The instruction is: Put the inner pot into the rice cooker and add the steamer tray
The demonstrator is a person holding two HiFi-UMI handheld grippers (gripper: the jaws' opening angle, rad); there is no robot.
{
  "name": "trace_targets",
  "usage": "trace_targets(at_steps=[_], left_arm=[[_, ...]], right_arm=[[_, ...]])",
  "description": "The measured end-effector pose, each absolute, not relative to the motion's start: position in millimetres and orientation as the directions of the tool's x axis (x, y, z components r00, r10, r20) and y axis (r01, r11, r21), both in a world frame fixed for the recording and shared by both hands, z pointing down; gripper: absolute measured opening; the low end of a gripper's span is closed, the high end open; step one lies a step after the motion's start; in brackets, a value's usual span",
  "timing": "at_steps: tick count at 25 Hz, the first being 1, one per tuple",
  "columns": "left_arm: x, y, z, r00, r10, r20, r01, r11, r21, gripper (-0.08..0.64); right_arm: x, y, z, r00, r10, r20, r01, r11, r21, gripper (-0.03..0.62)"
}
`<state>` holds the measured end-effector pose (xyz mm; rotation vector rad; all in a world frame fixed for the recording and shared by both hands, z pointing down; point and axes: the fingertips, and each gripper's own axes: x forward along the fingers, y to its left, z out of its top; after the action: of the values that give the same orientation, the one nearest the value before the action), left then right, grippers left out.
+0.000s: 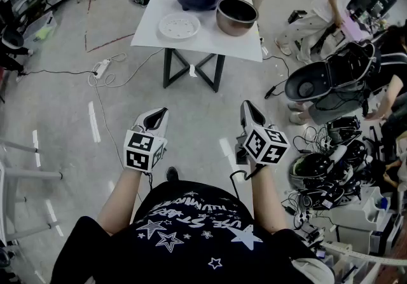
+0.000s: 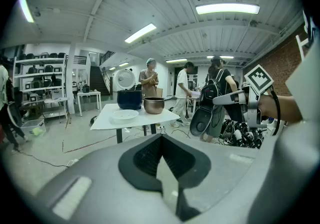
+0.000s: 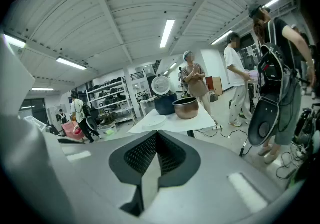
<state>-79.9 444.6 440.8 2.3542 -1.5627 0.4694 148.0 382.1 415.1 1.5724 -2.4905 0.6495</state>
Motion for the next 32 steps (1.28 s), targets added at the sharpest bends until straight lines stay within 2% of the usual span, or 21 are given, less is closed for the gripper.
trace_targets(at_steps=[11, 21, 27, 28, 29, 30, 32], left_arm=[[-85.0, 447.4, 464.1, 0.354, -0.822, 0.445, -0.932, -0.351, 0.093, 0.000], [-132.8, 429.5, 461.9, 0.385, -0.822, 0.420, -0.921, -0.373, 0.115, 0.000], [-136.0, 417.8, 464.2, 0.434, -0.806, 0.401, -0.898, -0.422, 0.124, 0.002], [-133.5, 414.7, 463.6, 0.444, -0.805, 0.394, -0.893, -0.432, 0.124, 0.009], [-130.7, 411.0, 464.1, 0.452, -0.802, 0.390, -0.889, -0.442, 0.122, 0.050], [-127.6, 407.4, 466.6, 0.460, -0.797, 0.393, -0.884, -0.451, 0.121, 0.082], [-119.8, 402.1, 476.5, 0.474, -0.778, 0.412, -0.876, -0.463, 0.132, 0.151]], right_arm=[[137.1, 376.1, 436.5, -0.468, -0.800, 0.376, -0.880, 0.383, -0.281, 0.026], [87.0, 356.8, 433.8, -0.456, -0.820, 0.345, -0.884, 0.372, -0.284, 0.026], [76.2, 349.5, 431.0, -0.464, -0.831, 0.308, -0.878, 0.383, -0.288, 0.029], [75.2, 346.3, 431.1, -0.476, -0.825, 0.306, -0.871, 0.393, -0.295, 0.041], [74.1, 342.3, 432.6, -0.486, -0.818, 0.307, -0.865, 0.400, -0.303, 0.092], [73.1, 338.0, 435.8, -0.496, -0.811, 0.311, -0.859, 0.404, -0.315, 0.173], [71.5, 329.5, 446.2, -0.516, -0.791, 0.329, -0.846, 0.413, -0.336, 0.254]])
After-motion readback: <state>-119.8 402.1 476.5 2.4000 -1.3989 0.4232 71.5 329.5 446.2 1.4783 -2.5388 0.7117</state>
